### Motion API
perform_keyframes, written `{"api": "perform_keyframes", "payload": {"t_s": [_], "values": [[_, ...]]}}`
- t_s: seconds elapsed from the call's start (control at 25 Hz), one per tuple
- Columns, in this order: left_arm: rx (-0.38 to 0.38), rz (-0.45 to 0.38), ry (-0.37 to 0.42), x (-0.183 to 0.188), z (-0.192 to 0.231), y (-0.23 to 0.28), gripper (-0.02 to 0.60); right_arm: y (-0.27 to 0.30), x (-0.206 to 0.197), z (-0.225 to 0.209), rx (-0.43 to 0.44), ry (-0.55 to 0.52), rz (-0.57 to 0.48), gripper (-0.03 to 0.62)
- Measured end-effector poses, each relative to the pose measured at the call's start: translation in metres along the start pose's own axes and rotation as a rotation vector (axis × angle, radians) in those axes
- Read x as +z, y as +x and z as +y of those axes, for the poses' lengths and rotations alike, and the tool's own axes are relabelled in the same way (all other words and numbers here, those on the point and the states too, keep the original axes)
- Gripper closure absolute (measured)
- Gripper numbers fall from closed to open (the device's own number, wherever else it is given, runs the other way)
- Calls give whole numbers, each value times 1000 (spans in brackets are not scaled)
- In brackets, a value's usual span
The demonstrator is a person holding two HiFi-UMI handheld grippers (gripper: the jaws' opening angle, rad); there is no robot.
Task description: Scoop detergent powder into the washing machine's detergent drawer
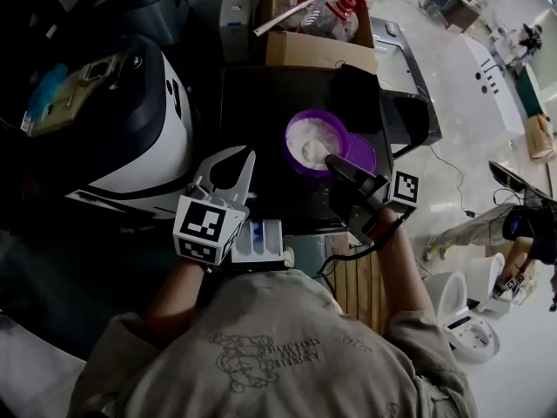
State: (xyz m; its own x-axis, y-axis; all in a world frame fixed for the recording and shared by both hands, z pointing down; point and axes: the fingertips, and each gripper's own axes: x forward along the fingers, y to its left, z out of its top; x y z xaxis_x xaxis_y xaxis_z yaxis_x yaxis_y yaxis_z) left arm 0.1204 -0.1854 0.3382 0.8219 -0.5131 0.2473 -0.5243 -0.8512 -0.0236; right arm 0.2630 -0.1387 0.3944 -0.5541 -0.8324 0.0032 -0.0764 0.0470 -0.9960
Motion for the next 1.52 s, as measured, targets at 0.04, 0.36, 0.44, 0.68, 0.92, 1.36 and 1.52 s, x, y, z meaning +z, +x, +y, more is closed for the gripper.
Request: {"api": "perform_keyframes", "payload": {"t_s": [0.04,0.36,0.44,0.68,0.92,1.36,1.52], "values": [[-3,-10,-2,1,0,-2,581,-1,-5,5,24,7,10,557],[-13,-81,19,16,1,-22,581,-1,-45,46,208,30,109,557],[-13,-96,30,17,1,-27,581,-1,-56,55,249,35,135,557],[-11,-125,26,19,2,-37,581,2,-75,56,262,30,177,557],[-8,-142,27,19,0,-44,581,4,-85,44,232,43,195,557],[66,-80,-9,-14,14,-67,581,16,-134,24,224,26,344,557],[99,-64,-30,-27,20,-79,581,23,-152,9,203,36,397,557]]}}
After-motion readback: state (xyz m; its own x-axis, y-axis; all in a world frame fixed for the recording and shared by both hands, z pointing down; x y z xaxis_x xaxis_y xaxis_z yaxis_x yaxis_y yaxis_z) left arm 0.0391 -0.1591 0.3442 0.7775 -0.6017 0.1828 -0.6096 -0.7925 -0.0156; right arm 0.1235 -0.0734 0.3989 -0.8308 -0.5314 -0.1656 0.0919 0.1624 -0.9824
